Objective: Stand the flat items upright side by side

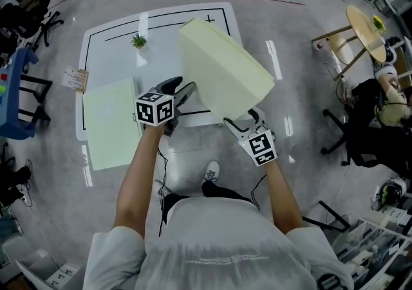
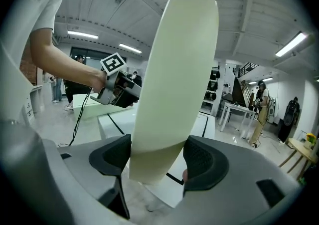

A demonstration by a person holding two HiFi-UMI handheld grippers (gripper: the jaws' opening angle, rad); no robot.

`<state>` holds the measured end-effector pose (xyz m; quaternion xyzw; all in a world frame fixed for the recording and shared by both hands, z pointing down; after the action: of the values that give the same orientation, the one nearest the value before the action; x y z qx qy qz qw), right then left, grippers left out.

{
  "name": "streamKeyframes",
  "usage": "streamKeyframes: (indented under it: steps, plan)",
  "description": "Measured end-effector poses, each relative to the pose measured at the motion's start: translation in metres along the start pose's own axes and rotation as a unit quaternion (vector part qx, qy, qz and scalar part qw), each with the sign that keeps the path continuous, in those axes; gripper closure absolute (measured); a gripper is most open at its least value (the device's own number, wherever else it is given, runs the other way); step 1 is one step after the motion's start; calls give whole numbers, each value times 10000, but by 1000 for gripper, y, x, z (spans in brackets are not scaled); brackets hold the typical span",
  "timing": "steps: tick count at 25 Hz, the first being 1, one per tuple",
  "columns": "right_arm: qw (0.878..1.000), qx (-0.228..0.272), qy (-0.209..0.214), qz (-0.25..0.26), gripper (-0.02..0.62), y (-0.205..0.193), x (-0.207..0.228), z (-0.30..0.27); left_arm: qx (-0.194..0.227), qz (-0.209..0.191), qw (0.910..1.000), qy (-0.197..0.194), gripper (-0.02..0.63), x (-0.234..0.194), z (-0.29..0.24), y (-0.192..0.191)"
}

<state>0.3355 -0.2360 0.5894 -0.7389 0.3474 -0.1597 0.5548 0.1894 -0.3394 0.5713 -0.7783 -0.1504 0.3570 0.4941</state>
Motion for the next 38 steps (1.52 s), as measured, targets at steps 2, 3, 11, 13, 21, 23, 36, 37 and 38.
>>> streamKeyframes:
  steps: [2, 3, 11, 13, 21, 23, 36, 37, 38]
  plan:
    - [10000, -28, 87, 39, 252, 1, -6, -6, 36, 122, 9999, 40, 393, -3, 0, 0]
    - [9999, -40, 121, 68, 252, 2, -8, -9, 63, 206, 9997, 65, 397, -5, 0, 0]
    - [9991, -91, 388, 173, 252, 10, -25, -34, 232, 795, 9964, 180, 407, -29, -5, 6]
    - [9986, -137, 482, 173, 252, 12, -27, -39, 233, 782, 9965, 176, 414, -33, -9, 11]
    - [9961, -438, 670, 364, 253, 16, -29, -53, 438, 976, 9942, 137, 465, -37, -43, 26]
    - [9958, -520, 689, 311, 252, 16, -30, -59, 450, 989, 9939, 175, 466, -39, -48, 29]
    - [9982, -473, -34, -360, 241, 19, -26, -31, 848, 1057, 9906, 203, 442, -37, 30, 60]
    - [9978, -446, -187, -451, 239, 21, -24, -24, 900, 996, 9907, 201, 437, -36, 45, 65]
    - [9970, -410, -356, -547, 239, 24, -22, -16, 943, 915, 9911, 197, 429, -34, 60, 69]
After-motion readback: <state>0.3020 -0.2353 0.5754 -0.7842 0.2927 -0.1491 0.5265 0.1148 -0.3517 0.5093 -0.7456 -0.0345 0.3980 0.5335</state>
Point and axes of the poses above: the fingertips, and each gripper's own axes: z backward along the fingers, x to its right, y out of its top, the point moved 1 cm from there along z, backward along the fingers, and after that the axes turned 7 degrees about x, right-handed, at the moved point
